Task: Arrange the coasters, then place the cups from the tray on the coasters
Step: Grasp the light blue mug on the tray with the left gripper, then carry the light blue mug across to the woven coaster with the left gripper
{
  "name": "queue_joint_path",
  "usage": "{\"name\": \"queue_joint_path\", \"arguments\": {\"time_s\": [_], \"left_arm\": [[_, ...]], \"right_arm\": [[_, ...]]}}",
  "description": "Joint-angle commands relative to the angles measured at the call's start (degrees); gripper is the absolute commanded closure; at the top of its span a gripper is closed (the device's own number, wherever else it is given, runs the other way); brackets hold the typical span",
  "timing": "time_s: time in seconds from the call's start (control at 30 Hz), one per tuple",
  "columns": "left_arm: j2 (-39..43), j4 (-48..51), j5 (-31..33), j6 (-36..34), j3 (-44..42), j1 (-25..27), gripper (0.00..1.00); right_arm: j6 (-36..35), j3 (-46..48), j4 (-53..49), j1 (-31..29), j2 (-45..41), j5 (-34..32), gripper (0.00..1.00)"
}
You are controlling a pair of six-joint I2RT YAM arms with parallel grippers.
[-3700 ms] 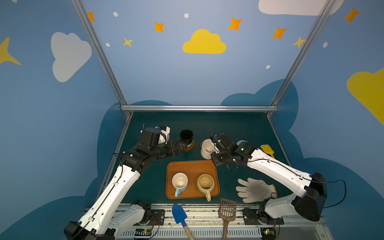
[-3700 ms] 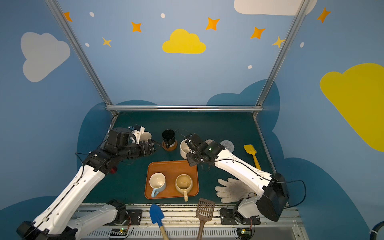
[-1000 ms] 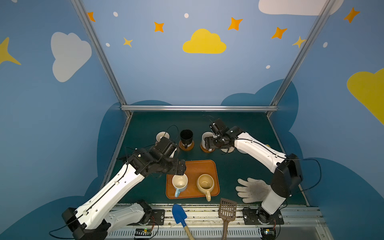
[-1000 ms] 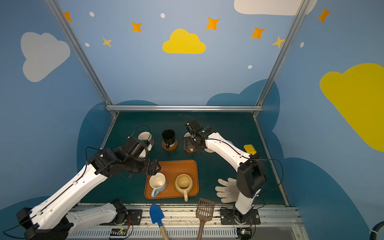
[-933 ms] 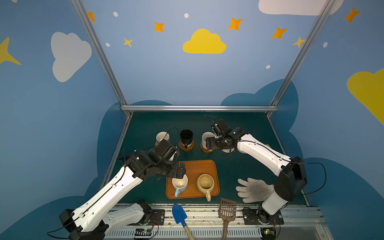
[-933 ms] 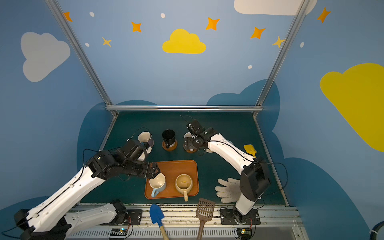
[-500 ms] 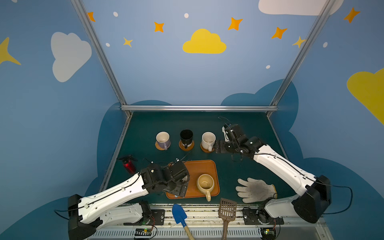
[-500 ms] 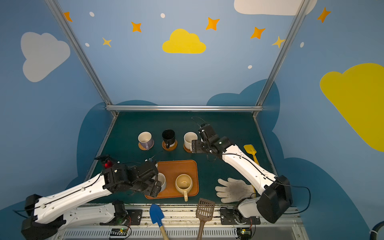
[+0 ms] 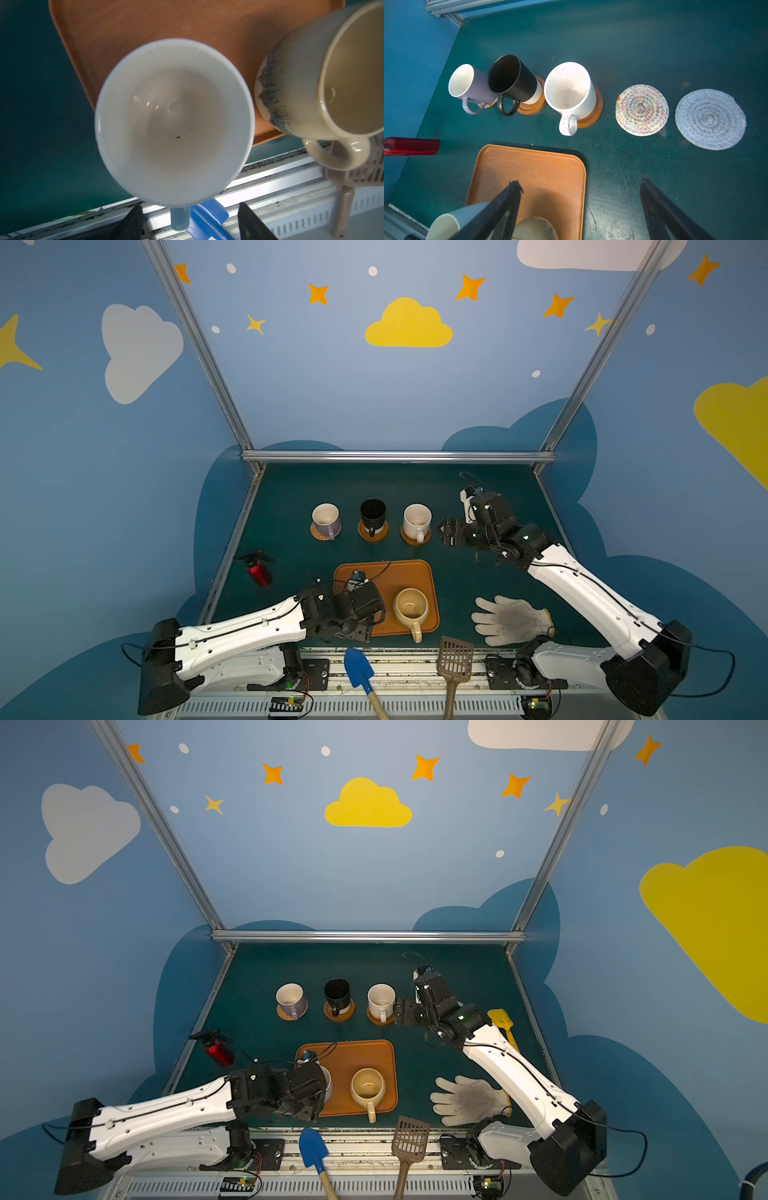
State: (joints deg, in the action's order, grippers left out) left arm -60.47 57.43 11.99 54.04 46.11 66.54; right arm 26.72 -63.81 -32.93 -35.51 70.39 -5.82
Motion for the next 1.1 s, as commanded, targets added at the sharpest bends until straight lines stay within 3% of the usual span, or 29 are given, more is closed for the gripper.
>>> {"name": "queue_joint_path", "arguments": {"time_s": [0.0, 0.1, 0.13, 0.47, 0.53, 0.6, 1.07], "left_arm": [[-1.7, -2.1, 0.2, 1.0, -1.5, 0.3, 0.42], [-2.9, -2.5, 0.8, 1.1, -2.1, 0.3, 0.73], [-3.2, -2.2, 1.0, 1.4, -2.1, 0.3, 0.76], [-3.6, -2.9, 3.4, 1.6, -3.7, 0.3, 0.76], [-4.0, -2.5, 3.6, 1.1, -3.1, 0.3, 0.81], [-4.5, -1.4, 4.4, -0.3, -1.4, 0.3, 0.94], [-5.6, 2.8, 8.4, -8.0, 12.7, -1.0, 0.97]], "right_arm": [[0.5, 1.6, 1.7, 0.4, -0.7, 1.2, 0.11], [0.5, 1.4, 1.4, 0.6, -0.2, 2.2, 0.12], [0.5, 1.5, 1.4, 0.6, -0.1, 2.3, 0.12], [0.4, 2.8, 1.9, 1.2, -1.2, 2.7, 0.12], [0.5, 2.9, 2.0, 1.3, -1.5, 2.8, 0.12], [0.6, 3.2, 2.3, 1.4, -2.0, 2.8, 0.12], [1.2, 4.7, 0.8, 3.2, -6.1, 3.4, 0.13]]}}
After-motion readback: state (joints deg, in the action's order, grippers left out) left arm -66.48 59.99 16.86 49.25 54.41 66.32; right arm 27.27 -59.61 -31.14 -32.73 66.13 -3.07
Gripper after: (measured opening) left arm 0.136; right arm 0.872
